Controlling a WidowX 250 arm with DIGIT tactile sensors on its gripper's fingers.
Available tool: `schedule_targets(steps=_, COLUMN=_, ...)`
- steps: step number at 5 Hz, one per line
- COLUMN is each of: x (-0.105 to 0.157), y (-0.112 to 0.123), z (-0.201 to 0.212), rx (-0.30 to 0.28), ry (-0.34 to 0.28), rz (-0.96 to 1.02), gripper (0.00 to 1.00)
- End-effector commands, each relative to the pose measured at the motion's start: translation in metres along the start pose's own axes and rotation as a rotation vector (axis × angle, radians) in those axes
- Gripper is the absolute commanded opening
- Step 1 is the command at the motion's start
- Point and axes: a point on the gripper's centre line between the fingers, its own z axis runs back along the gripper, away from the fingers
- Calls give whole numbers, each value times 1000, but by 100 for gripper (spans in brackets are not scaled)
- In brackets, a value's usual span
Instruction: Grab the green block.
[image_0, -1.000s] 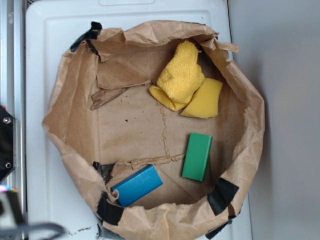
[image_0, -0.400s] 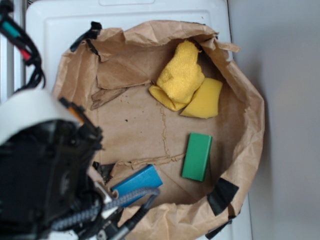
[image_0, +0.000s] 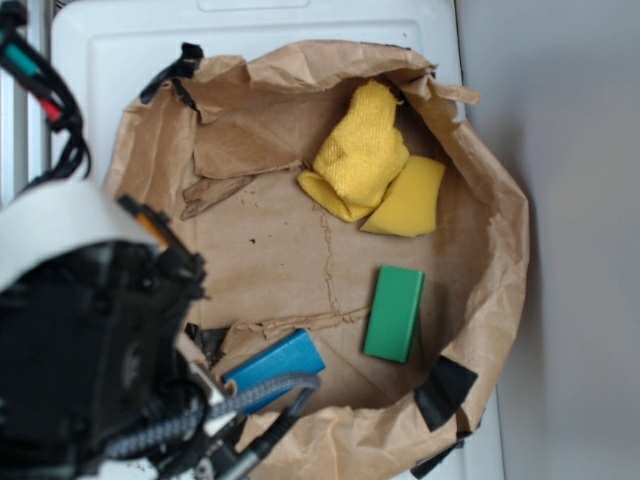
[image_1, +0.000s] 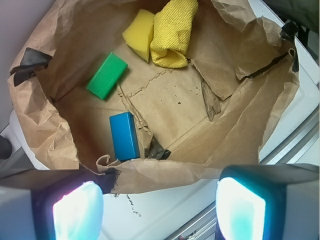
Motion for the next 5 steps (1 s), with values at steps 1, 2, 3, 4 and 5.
schedule_targets(steps=1, x=23, y=-2, z=-31, rx=92, ry=-36, rz=216, gripper=100)
schedule_targets(steps=2, x=29, y=-6, z=-48, rx=87, ry=-76, rz=271, gripper=100)
schedule_targets(steps=3, x=56, y=-23, z=-94, rx=70, ry=-161, rz=318, gripper=100)
schedule_targets(steps=4, x=87, y=-46, z=-116, rx=32, ry=-178, rz=331, gripper=100)
schedule_targets(steps=5, x=98, y=-65, z=-125, rx=19, ry=-156, rz=363, gripper=100)
